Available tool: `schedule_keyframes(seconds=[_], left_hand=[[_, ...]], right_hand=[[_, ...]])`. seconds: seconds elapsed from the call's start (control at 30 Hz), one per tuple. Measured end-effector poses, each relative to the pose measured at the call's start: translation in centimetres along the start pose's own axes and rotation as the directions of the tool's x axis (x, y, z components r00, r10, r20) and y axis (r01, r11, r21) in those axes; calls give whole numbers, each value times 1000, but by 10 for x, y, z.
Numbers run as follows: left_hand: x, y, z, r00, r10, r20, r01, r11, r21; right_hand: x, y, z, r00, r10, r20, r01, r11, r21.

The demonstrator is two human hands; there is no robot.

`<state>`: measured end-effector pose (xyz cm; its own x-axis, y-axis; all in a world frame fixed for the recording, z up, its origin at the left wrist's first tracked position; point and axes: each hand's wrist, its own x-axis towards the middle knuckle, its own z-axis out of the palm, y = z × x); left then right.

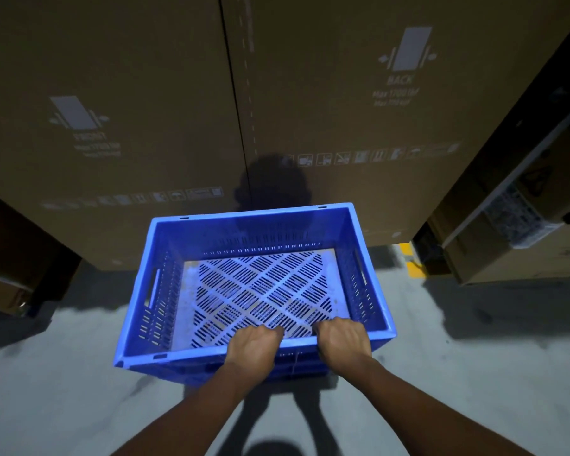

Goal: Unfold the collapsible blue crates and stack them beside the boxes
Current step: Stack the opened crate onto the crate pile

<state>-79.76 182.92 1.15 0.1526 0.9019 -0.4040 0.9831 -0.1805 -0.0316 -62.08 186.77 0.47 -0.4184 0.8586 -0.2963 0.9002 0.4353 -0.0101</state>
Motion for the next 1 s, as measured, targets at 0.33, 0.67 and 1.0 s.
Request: schedule_keyframes(seconds=[0.33,0.67,1.0], left_hand=[[0,-5,9,999,28,-34,-30,998,-62],[-54,-86,29,996,1,-94,-4,1000,-31],[-83,-133,69,955,-58,-292,46,998,-49]], right_hand=[[0,-7,5,998,46,40,-43,995,-87],[1,-87,-10,981,-121,151,116,992,43],[-1,-163,18,989,-69,-130,61,996,-68]])
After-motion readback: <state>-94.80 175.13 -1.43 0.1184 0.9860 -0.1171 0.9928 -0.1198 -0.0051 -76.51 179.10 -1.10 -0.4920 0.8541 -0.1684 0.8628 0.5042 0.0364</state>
